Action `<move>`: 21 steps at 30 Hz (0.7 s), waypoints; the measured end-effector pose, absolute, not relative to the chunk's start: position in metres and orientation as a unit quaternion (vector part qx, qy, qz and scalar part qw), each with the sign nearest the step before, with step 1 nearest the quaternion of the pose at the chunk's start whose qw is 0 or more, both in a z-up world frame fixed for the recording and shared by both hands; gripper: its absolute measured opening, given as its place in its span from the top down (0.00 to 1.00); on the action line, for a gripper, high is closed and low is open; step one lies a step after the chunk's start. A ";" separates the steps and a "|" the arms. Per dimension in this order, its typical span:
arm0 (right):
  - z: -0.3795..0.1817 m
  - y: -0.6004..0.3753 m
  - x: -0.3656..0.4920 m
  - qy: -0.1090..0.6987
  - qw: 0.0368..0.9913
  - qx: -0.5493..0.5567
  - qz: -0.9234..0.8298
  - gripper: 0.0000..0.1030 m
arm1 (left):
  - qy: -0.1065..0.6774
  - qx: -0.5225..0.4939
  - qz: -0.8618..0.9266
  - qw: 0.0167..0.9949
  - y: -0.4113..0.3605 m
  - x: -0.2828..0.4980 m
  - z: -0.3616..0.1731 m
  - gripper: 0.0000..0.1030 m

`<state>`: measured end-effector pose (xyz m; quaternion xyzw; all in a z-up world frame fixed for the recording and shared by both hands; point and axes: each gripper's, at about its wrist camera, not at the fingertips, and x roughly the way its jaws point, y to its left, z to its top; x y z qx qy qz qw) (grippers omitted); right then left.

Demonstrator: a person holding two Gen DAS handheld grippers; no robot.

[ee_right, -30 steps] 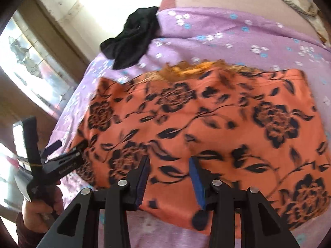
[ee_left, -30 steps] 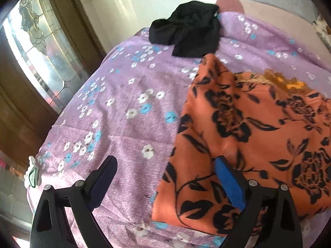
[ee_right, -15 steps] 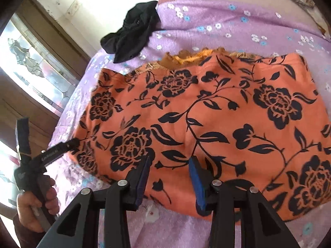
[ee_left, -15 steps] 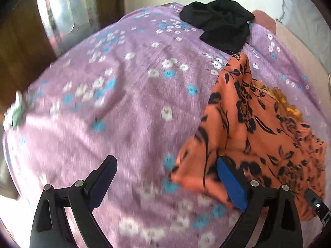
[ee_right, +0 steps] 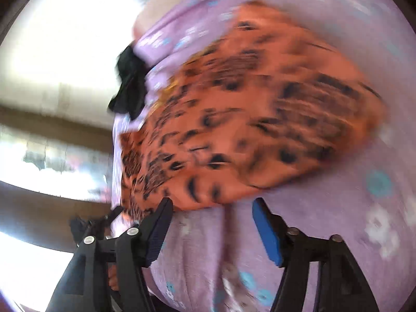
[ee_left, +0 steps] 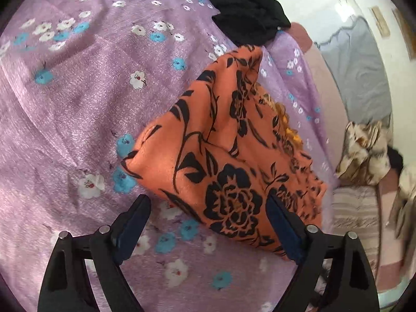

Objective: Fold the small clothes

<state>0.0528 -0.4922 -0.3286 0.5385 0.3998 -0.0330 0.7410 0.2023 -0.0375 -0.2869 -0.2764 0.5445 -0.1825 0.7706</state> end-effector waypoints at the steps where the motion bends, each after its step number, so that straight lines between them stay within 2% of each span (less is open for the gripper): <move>1: -0.334 -0.497 0.047 0.393 0.732 0.554 -0.041 0.34 | 0.542 -0.285 -0.193 0.767 -0.040 0.204 -0.287 0.14; 6: -0.353 -0.514 0.040 0.346 0.707 0.614 -0.057 0.33 | 0.527 -0.315 -0.196 0.765 -0.046 0.212 -0.294 0.13; 13: -0.358 -0.520 0.057 0.275 0.723 0.629 -0.073 0.34 | 0.507 -0.356 -0.195 0.760 -0.046 0.219 -0.297 0.13; 19: -0.358 -0.517 0.071 0.256 0.738 0.617 -0.096 0.33 | 0.510 -0.359 -0.204 0.755 -0.043 0.206 -0.291 0.14; 21: -0.357 -0.515 0.072 0.257 0.741 0.612 -0.103 0.33 | 0.521 -0.374 -0.205 0.739 -0.043 0.205 -0.298 0.18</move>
